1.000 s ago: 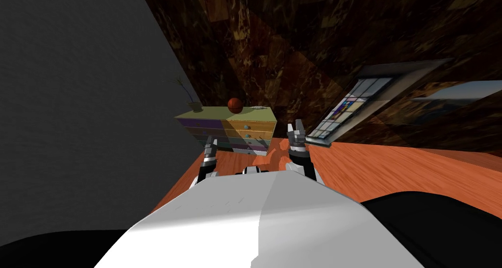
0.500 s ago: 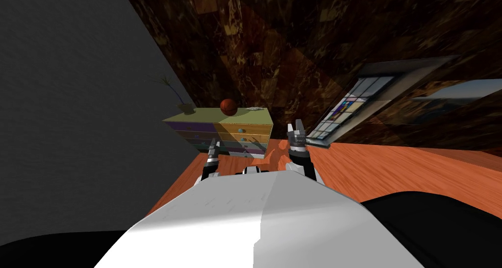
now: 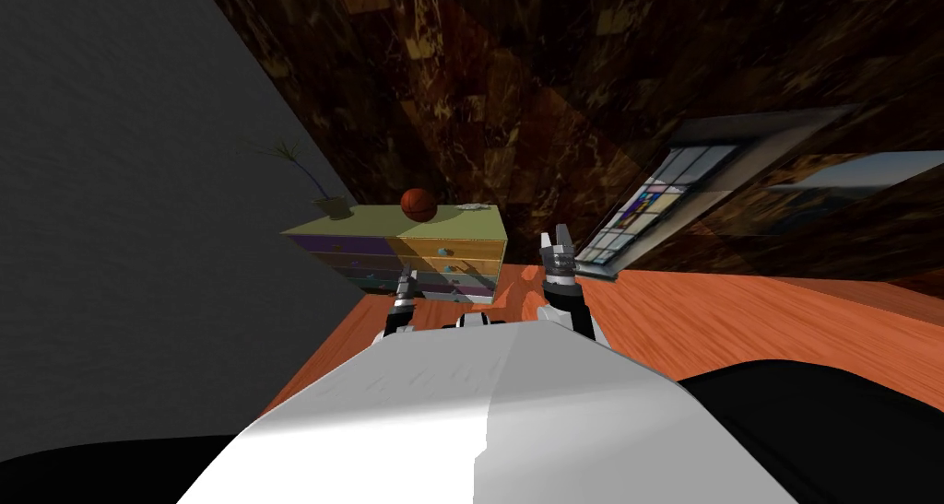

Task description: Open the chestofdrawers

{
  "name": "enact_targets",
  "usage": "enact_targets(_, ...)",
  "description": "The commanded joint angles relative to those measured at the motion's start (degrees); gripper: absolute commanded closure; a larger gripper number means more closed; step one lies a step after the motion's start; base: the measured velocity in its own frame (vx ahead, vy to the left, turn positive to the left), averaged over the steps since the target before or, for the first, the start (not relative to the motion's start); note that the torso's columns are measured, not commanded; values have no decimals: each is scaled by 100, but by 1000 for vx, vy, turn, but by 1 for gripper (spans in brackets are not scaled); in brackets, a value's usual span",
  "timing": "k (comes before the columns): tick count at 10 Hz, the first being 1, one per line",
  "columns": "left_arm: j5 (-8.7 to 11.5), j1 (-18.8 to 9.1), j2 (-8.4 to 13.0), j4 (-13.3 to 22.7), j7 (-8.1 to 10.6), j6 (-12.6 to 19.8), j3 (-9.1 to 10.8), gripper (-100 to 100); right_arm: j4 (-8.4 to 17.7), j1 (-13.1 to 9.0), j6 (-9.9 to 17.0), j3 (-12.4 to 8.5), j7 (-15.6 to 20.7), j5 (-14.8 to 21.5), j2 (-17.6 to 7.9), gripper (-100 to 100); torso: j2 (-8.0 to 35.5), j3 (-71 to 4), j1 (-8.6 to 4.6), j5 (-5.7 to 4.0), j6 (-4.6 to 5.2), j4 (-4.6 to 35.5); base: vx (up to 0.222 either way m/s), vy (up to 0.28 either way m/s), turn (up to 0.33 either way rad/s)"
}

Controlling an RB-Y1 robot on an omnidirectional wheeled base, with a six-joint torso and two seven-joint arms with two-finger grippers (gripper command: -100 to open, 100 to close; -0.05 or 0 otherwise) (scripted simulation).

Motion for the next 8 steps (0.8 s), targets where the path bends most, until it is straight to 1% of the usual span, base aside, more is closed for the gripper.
enact_targets(1,-27,-114,-90,394,12,-53,-37,-100,0,0,0,0,0,0,0,0,-2,-1,2,0,0,0,125,-107,-39)
enact_targets(2,-38,-158,-149,543,16,-73,-52,-100,0,0,0,0,0,0,0,0,-5,-3,11,2,0,-1,128,-123,-38)
enact_targets(3,-38,-158,-149,543,16,-73,-52,-100,0,0,0,0,0,0,0,0,-5,-3,6,2,0,-1,92,-82,-8)
enact_targets(5,-57,-239,-307,820,23,-111,-79,-100,0,0,0,-1,0,0,-1,0,6,4,26,7,0,2,91,-58,-35)
enact_targets(6,-66,-274,-404,941,26,-127,-90,-100,0,0,0,-1,0,0,-1,0,2,2,13,4,0,1,108,-64,-28)
enact_targets(7,-79,-329,-622,1129,30,-152,-109,-100,0,0,0,-1,0,0,-1,0,-6,-3,7,2,0,-1,136,-103,-43)
enact_targets(8,-84,-346,-721,1188,32,-160,-114,-100,0,0,0,0,0,0,0,0,-14,-8,-7,-2,0,-3,115,-105,-30)
